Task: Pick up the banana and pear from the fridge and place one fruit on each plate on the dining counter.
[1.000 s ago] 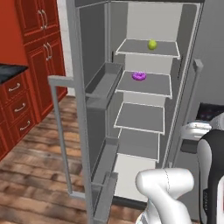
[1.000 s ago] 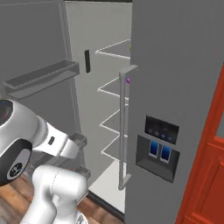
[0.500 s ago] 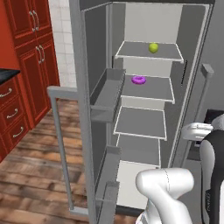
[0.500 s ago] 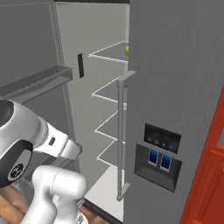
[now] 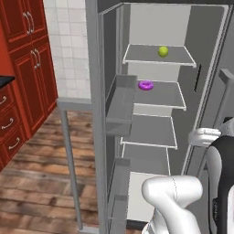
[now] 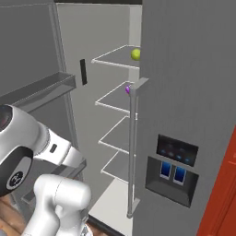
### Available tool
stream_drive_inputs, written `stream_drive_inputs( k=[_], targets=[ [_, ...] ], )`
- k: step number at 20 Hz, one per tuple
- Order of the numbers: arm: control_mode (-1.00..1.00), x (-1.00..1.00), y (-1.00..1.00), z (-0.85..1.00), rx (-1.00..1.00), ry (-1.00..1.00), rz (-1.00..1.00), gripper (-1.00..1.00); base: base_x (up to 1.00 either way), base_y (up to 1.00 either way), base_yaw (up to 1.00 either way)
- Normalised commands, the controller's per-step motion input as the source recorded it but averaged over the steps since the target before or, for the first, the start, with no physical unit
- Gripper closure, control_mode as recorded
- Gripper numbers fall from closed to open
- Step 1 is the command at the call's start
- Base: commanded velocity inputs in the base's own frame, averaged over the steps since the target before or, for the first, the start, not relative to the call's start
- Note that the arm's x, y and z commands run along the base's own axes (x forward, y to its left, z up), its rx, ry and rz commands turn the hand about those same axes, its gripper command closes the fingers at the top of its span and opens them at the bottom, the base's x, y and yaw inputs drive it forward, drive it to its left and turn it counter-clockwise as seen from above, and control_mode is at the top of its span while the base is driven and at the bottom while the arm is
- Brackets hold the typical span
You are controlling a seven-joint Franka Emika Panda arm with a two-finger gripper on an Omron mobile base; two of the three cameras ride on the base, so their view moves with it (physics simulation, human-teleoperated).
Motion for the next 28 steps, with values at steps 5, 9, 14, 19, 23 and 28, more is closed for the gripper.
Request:
stream_drive_inputs(
  k=[5, 9, 14, 19, 23, 28],
  targets=[
    [1.00, 0.00, 0.00, 0.00, 0.00, 0.00, 0.00, -1.00, 0.60, 0.00, 0.00],
    [1.00, 0.00, 0.00, 0.00, 0.00, 0.00, 0.00, -1.00, 0.68, 0.00, 0.00],
    [1.00, 0.00, 0.00, 0.00, 0.00, 0.00, 0.00, -1.00, 0.64, 0.00, 0.01],
    [-1.00, 0.00, 0.04, 0.44, -0.01, -0.08, 0.01, -1.00, 0.05, 0.01, 0.01],
    [-1.00, 0.12, 0.00, 0.99, -0.04, -0.12, 0.01, -1.00, 0.00, 0.00, 0.00],
    [-1.00, 0.47, 0.10, 0.97, -0.07, -0.02, 0.00, -1.00, 0.00, 0.00, 0.00]
  ],
)
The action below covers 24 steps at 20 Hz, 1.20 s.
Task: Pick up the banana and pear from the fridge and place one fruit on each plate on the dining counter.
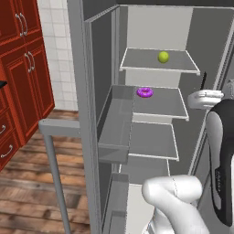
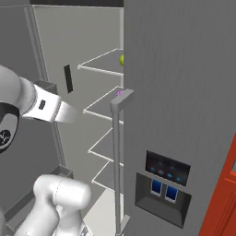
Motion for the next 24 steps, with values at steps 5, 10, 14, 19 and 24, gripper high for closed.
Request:
stream_drive_inputs(
  k=[5, 10, 14, 19, 24],
  targets=[
    [-1.00, 0.76, 0.07, 0.55, -0.05, 0.05, 0.00, -1.00, 0.00, 0.00, 0.00],
    [-1.00, 0.73, 0.00, 0.03, -0.01, 0.00, 0.00, -1.00, 0.00, 0.00, 0.00],
    [-1.00, 0.81, 0.00, 0.00, 0.00, 0.00, 0.00, -1.00, 0.00, 0.00, 0.00],
    [-1.00, 0.76, -0.03, -0.03, -0.02, -0.01, 0.00, -1.00, 0.00, 0.00, 0.00],
    [-1.00, 0.70, -0.22, -0.03, -0.02, -0.01, 0.00, -1.00, 0.00, 0.00, 0.00]
  ],
)
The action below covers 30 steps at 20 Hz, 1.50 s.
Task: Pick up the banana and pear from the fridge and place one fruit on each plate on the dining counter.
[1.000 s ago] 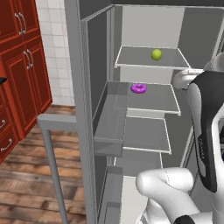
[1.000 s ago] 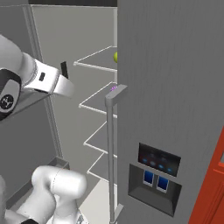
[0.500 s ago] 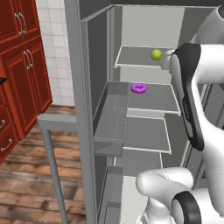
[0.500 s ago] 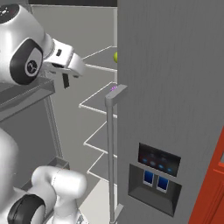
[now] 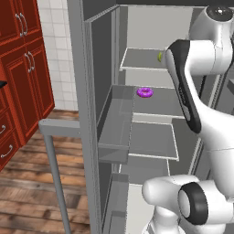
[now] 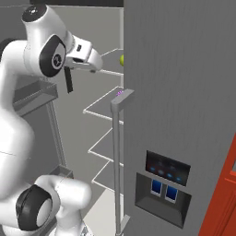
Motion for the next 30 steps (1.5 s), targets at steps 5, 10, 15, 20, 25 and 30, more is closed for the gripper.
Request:
stream_drive_inputs(
  k=[5, 10, 15, 20, 25, 30],
  targets=[
    [-1.00, 0.68, -0.29, -0.10, 0.00, -0.01, 0.00, -1.00, 0.00, 0.00, 0.00],
    [-1.00, 0.72, -0.18, -0.10, 0.00, 0.00, 0.00, -1.00, 0.00, 0.00, 0.00],
    [-1.00, 0.72, -0.17, -0.04, 0.00, 0.00, 0.00, -1.00, 0.00, 0.00, 0.00],
    [-1.00, 0.67, -0.13, -0.07, 0.00, 0.00, 0.00, -1.00, 0.00, 0.00, 0.00],
    [-1.00, 0.61, -0.13, -0.08, 0.00, 0.00, 0.00, -1.00, 0.00, 0.00, 0.00],
    [-1.00, 0.57, -0.12, -0.11, 0.00, 0.00, 0.00, -1.00, 0.00, 0.00, 0.00]
  ],
)
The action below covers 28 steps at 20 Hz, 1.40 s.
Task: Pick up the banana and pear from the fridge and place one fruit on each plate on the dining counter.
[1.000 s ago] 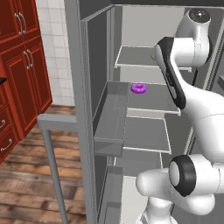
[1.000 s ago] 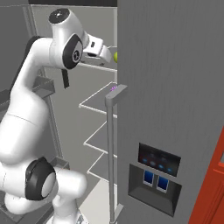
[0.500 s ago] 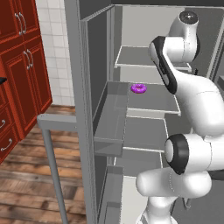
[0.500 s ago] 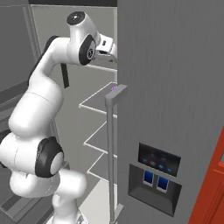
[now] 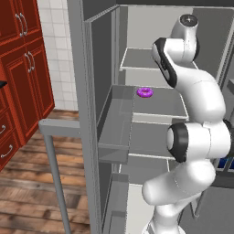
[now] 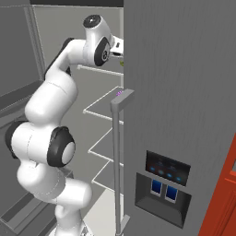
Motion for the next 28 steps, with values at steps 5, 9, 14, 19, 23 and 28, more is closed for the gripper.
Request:
stream_drive_inputs(
  k=[5, 9, 14, 19, 23, 28],
  targets=[
    [-1.00, 0.53, -0.11, -0.15, 0.00, 0.00, 0.00, -1.00, 0.00, 0.00, 0.00],
    [-1.00, 0.54, -0.11, -0.14, 0.00, 0.00, 0.00, -1.00, 0.00, 0.00, 0.00],
    [-1.00, 0.52, -0.11, -0.15, 0.00, 0.01, 0.00, -1.00, 0.00, 0.00, 0.00],
    [-1.00, 0.46, -0.06, -0.13, 0.00, 0.00, 0.00, -1.00, 0.00, 0.00, 0.00],
    [-1.00, 0.35, -0.07, -0.11, 0.00, 0.00, 0.00, -1.00, 0.00, 0.00, 0.00],
    [-1.00, 0.28, -0.01, -0.15, 0.00, 0.01, 0.00, 1.00, 0.00, 0.00, 0.00]
  ],
)
